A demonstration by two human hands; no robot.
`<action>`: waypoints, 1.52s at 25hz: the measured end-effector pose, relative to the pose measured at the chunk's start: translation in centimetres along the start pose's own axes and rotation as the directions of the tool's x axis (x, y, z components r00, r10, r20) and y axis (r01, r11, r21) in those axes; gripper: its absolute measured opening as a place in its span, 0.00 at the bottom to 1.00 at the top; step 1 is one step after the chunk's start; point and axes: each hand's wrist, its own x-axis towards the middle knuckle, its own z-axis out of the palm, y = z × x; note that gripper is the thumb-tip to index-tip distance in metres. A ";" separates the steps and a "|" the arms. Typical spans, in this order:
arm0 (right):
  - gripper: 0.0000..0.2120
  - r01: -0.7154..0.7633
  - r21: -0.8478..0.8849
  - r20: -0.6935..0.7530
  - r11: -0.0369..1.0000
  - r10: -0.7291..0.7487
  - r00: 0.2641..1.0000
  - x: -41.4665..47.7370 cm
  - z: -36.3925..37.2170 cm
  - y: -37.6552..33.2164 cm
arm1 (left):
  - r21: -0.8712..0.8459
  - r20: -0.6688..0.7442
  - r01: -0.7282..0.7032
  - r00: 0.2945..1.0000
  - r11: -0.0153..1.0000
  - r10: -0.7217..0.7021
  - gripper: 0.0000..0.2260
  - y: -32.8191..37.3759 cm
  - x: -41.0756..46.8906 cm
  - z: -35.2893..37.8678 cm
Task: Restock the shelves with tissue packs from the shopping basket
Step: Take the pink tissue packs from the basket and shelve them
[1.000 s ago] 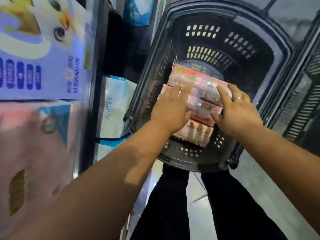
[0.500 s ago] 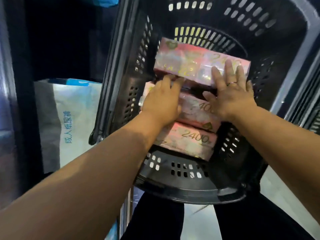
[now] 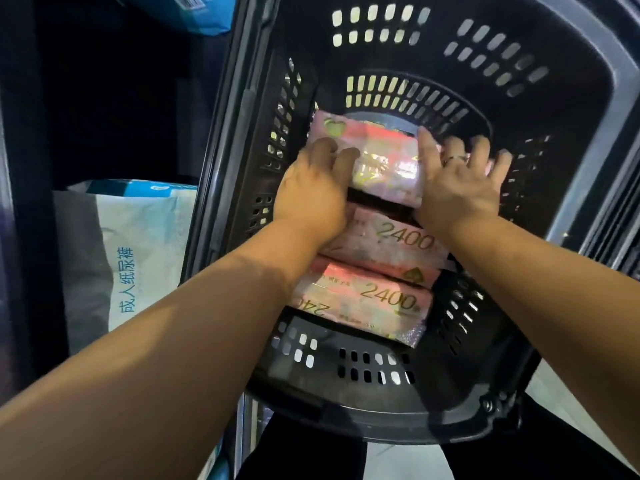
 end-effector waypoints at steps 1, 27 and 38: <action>0.45 0.002 0.024 0.024 1.000 -0.002 1.000 0.0 0.2 0.0 | 0.004 -0.020 -0.015 1.000 1.000 0.015 0.32 -0.1 0.1 0.1; 0.50 0.287 0.621 -0.065 0.729 -0.317 0.946 -25.6 -26.8 10.5 | -0.301 0.283 -0.045 0.950 0.953 0.134 0.47 6.6 -11.2 -33.9; 0.49 0.154 0.981 -0.144 0.120 -0.090 0.985 -36.0 -33.4 13.6 | -0.655 0.245 0.246 0.964 0.715 -0.108 0.27 13.2 -22.9 -44.7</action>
